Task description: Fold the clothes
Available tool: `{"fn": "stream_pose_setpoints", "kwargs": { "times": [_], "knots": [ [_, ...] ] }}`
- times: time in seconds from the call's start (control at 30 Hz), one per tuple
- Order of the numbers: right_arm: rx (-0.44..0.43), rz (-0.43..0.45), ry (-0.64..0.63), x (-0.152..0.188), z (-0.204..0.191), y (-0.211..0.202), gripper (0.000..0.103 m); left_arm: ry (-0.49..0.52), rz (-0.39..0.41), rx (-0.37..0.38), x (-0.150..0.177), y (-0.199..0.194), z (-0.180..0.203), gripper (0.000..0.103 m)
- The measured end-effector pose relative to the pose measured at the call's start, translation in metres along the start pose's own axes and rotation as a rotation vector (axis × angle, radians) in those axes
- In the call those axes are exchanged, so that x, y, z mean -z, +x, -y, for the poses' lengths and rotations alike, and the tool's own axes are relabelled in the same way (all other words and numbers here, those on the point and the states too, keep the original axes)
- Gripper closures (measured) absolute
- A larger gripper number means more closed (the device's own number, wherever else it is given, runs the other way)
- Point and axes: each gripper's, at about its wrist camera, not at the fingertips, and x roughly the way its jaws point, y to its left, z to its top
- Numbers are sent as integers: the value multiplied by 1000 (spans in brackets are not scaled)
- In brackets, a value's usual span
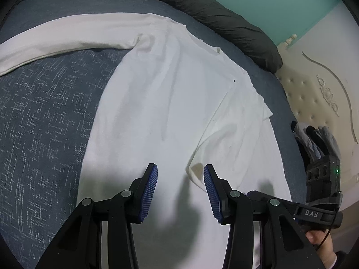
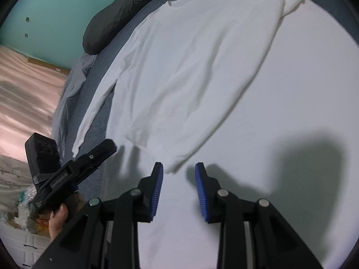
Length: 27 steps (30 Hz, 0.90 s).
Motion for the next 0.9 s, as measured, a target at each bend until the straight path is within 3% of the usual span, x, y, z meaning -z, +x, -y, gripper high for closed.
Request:
{"fn": "stream_pose_setpoints", "kwargs": {
  "times": [0.27, 0.33, 0.37, 0.47, 0.9],
  "knots": [
    [-9, -6, 113, 0, 12, 14, 74, 6, -2, -2, -1, 1, -3, 56],
    [-17, -4, 129, 0, 14, 16, 80, 7, -1, 0, -2, 0, -3, 56],
    [-15, 3, 130, 0, 15, 15, 91, 7, 0, 0, -2, 0, -3, 56],
    [-18, 21, 136, 0, 18, 11, 101, 8, 0, 1, -2, 0, -3, 56],
    [-11, 41, 128, 12, 22, -11, 102, 12, -13, 2, -1, 5, -2, 56]
  ]
}}
